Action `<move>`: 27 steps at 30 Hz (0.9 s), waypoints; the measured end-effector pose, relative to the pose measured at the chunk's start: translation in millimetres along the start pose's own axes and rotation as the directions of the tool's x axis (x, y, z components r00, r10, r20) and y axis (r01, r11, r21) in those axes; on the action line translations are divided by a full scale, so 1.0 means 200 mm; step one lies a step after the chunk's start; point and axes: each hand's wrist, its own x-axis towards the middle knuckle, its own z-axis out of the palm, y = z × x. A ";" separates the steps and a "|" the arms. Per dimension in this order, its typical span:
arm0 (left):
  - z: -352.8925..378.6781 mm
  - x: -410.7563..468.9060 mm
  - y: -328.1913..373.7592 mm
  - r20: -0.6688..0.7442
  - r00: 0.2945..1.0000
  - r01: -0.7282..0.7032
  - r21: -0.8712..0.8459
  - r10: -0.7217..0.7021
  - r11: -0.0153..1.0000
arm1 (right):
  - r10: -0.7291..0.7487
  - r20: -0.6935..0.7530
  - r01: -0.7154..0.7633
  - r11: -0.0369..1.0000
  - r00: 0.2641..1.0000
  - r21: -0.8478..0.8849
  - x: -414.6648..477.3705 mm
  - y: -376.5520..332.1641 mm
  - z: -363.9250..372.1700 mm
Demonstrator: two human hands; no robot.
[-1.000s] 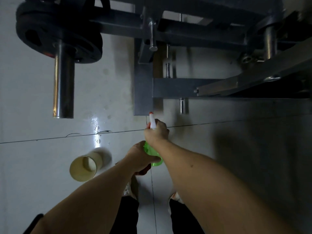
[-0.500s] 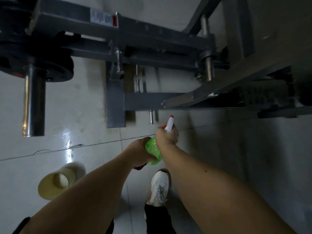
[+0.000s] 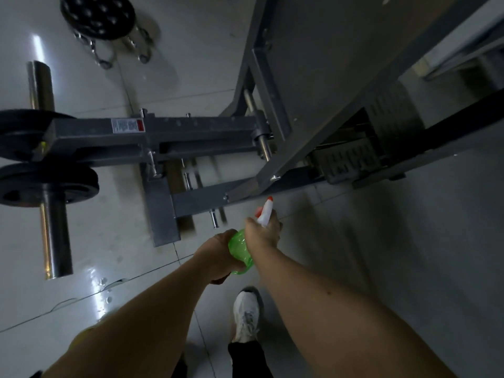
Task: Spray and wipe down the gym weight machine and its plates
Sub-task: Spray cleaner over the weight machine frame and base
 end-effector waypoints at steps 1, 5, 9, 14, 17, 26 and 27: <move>-0.01 -0.02 0.02 -0.011 1.000 -0.021 -0.002 0.021 1.000 | -0.015 0.001 0.015 1.000 1.000 0.008 -0.02 -0.01 -0.03; -0.02 -0.05 0.07 -0.090 0.993 -0.086 -0.033 0.083 0.996 | -0.123 -0.010 0.123 0.992 0.992 0.036 -0.07 -0.02 -0.08; -0.01 -0.05 0.09 -0.058 0.987 -0.156 -0.059 0.153 0.986 | -0.212 0.048 0.211 0.977 0.976 0.025 -0.06 -0.02 -0.08; 0.04 -0.03 0.09 -0.055 0.990 -0.130 -0.055 0.127 0.990 | -0.138 -0.015 0.139 0.988 0.990 0.071 -0.02 0.03 -0.06; 0.09 -0.02 0.07 -0.056 0.992 -0.114 -0.059 0.111 0.992 | -0.114 -0.041 0.116 0.992 0.993 0.054 -0.01 0.05 -0.05; 0.03 0.00 0.02 -0.036 0.997 -0.066 -0.094 0.063 0.993 | -0.218 0.233 0.229 0.973 0.948 -0.022 -0.03 0.06 -0.11; 0.02 0.00 0.01 -0.028 0.998 -0.055 -0.107 0.053 0.993 | -0.239 0.258 0.260 0.964 0.936 -0.051 -0.03 0.05 -0.11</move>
